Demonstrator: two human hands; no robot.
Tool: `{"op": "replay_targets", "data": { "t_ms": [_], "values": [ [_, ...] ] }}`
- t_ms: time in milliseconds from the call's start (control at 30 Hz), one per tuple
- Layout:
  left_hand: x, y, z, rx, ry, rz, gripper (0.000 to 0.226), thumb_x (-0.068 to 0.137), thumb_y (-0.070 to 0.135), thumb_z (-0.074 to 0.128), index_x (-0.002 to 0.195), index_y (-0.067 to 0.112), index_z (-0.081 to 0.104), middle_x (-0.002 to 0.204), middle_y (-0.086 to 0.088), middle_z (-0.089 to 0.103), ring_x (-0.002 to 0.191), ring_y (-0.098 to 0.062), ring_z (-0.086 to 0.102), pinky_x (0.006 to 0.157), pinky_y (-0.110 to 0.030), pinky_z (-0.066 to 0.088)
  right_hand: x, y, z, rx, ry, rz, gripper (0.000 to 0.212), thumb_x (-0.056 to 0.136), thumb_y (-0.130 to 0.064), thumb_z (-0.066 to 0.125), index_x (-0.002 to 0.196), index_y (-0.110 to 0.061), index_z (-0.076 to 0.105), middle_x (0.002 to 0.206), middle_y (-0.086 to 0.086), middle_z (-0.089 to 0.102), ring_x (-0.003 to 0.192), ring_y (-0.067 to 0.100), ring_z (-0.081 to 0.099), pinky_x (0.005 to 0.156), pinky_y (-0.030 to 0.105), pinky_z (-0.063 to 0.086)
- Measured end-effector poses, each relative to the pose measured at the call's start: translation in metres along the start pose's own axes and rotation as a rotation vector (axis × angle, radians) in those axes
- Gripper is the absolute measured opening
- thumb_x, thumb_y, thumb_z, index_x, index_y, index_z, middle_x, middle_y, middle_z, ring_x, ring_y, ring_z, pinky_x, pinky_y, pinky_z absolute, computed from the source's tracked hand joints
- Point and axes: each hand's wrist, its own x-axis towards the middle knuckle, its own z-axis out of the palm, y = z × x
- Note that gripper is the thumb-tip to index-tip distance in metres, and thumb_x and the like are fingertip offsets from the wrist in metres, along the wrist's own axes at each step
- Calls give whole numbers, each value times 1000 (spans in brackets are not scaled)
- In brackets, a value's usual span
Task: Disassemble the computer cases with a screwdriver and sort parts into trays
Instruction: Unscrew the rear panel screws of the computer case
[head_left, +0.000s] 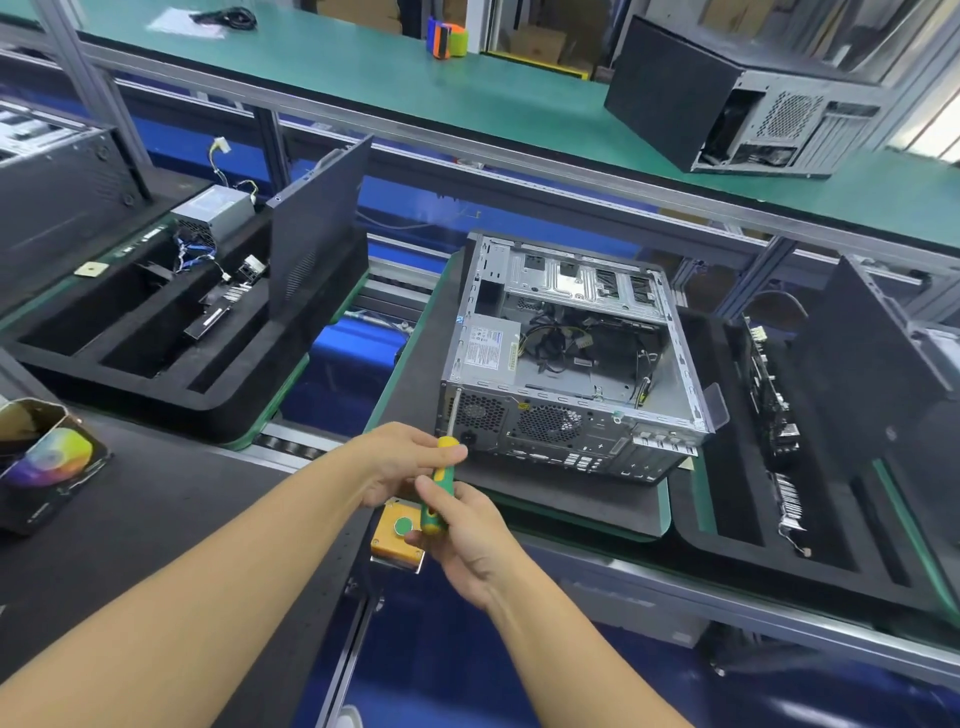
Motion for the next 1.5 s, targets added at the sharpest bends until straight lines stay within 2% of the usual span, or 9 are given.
{"op": "replay_targets", "data": {
  "t_ms": [167,333,467,600,800,1000,1200,1300,1500],
  "values": [
    [4,1,-6,-90,-13,-13,42,89,8,71,128,-2,59,108,-20,73,87,-25,71,73,-34,56,-4,-4,-2,148,-63,58,37,99,-31,61,120,0,59,92,16,59,70,22,57,57,31,55],
    [5,-4,-11,-149,-148,0,26,102,7,50,128,6,54,115,-11,73,106,-25,70,89,-39,53,-6,-7,-12,197,-136,66,25,103,-10,48,115,9,59,100,26,70,83,31,70,72,39,62],
    [2,2,-7,-24,-134,8,49,82,36,76,121,9,62,107,-4,76,93,-16,71,78,-32,55,-1,-4,-6,61,-48,-10,28,95,-13,68,115,3,56,101,19,63,77,26,65,61,33,60],
    [7,5,-8,-9,-35,16,46,82,18,80,123,9,62,101,-9,77,100,-23,72,83,-34,58,2,-2,1,24,5,3,43,88,-22,76,119,-2,53,96,12,59,72,20,58,55,28,52],
    [5,5,-11,-128,-159,-17,35,101,-1,49,134,6,44,114,-15,73,111,-29,68,84,-37,54,-7,-10,-7,247,-162,125,31,104,-20,47,119,5,56,99,24,65,78,28,65,69,37,60],
    [4,10,0,97,-95,6,33,87,36,74,100,7,68,88,-4,70,79,-18,63,75,-35,54,-5,-10,-2,50,-94,6,26,95,-11,66,114,0,52,89,10,60,67,19,64,66,34,61],
    [8,11,-4,-12,11,13,38,85,8,76,119,1,60,101,-19,75,88,-25,71,73,-32,57,-6,-12,0,175,-171,79,49,93,-38,64,123,0,55,90,15,62,73,24,64,64,36,59],
    [9,9,-8,-62,-77,-14,23,99,3,55,122,2,57,108,-15,75,93,-21,72,80,-32,57,-5,-11,-10,209,-206,113,36,104,-22,48,126,5,55,104,26,64,87,35,67,68,38,60],
    [8,8,-2,186,-47,2,38,88,40,73,100,4,70,83,-4,68,76,-17,62,74,-31,54,0,-3,-9,37,-122,-11,27,97,-26,62,109,-3,53,97,17,58,87,30,59,56,29,54]
  ]
}}
